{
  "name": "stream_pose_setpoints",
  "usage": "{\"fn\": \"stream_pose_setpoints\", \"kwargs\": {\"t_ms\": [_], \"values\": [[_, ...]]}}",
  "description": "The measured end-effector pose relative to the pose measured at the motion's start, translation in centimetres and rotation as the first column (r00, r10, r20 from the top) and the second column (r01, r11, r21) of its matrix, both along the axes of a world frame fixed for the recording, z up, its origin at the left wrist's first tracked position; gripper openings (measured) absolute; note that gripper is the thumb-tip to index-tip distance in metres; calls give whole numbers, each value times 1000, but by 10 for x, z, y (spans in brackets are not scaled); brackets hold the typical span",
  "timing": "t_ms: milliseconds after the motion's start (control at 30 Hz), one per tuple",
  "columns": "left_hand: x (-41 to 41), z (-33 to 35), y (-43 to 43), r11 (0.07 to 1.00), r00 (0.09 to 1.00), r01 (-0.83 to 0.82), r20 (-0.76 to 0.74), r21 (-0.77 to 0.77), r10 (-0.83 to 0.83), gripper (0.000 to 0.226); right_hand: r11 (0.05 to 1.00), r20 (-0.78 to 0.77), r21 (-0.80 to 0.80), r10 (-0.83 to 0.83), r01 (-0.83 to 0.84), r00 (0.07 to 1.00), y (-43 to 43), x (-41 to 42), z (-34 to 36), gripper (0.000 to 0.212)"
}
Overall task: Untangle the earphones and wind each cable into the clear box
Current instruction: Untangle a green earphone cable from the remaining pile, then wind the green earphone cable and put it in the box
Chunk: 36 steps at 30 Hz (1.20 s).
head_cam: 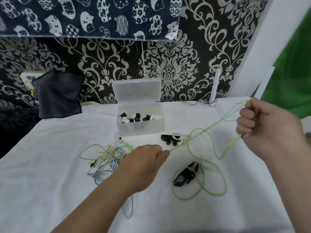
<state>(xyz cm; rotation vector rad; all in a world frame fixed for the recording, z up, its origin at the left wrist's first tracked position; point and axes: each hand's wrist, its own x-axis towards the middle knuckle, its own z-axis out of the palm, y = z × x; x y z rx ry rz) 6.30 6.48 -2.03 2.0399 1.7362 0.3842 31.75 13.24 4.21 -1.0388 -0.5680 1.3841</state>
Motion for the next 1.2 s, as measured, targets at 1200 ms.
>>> {"fn": "stream_pose_setpoints", "kwargs": {"t_ms": [1200], "values": [[52,-45,49,986,999,52,-18,156,-50,50,953,99,5,299,-301,949,-21,-25,7,28]]}}
